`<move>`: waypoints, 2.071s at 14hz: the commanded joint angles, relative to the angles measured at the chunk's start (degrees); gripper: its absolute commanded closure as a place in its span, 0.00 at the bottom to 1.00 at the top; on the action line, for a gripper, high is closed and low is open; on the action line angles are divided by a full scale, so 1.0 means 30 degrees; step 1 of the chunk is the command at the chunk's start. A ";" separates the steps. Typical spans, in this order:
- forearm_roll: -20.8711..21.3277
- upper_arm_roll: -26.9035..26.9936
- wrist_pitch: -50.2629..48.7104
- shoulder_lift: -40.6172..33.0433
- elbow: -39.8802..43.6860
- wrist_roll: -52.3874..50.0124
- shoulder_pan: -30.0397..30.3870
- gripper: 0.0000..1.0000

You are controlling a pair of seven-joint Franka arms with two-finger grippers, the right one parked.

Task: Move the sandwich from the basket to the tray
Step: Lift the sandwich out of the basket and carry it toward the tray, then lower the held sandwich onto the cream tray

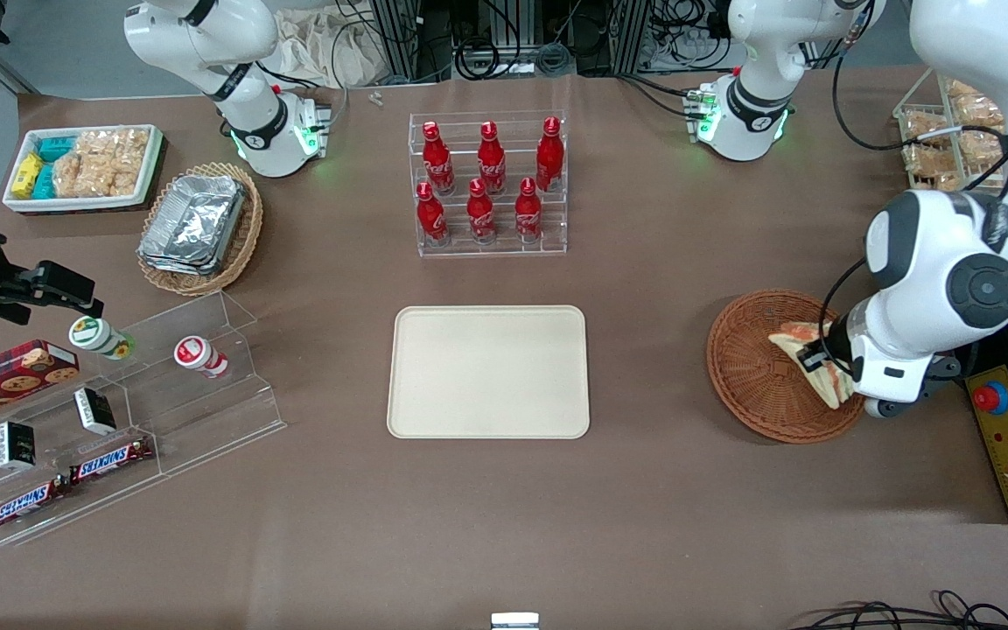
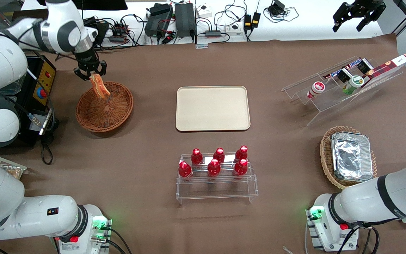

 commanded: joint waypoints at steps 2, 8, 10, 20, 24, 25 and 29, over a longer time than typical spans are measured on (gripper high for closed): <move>0.0002 -0.1631 -0.5077 0.0684 0.5310 0.1776 -0.0166 1.00; -0.0028 -0.5445 -0.5204 0.1504 0.6435 0.3457 -0.0894 1.00; -0.0028 -0.5709 -0.4448 0.2527 0.6377 0.3338 -0.2122 1.00; 0.0411 -0.5593 0.2730 0.7861 0.5237 0.1667 -0.6463 1.00; 0.2782 -0.5593 0.3730 0.9181 0.4912 0.0469 -0.6669 1.00; 0.2958 -0.5593 0.3848 0.9328 0.4912 0.0437 -0.6669 1.00; 0.3164 -0.5593 0.3878 0.9388 0.4911 0.0059 -0.6669 0.99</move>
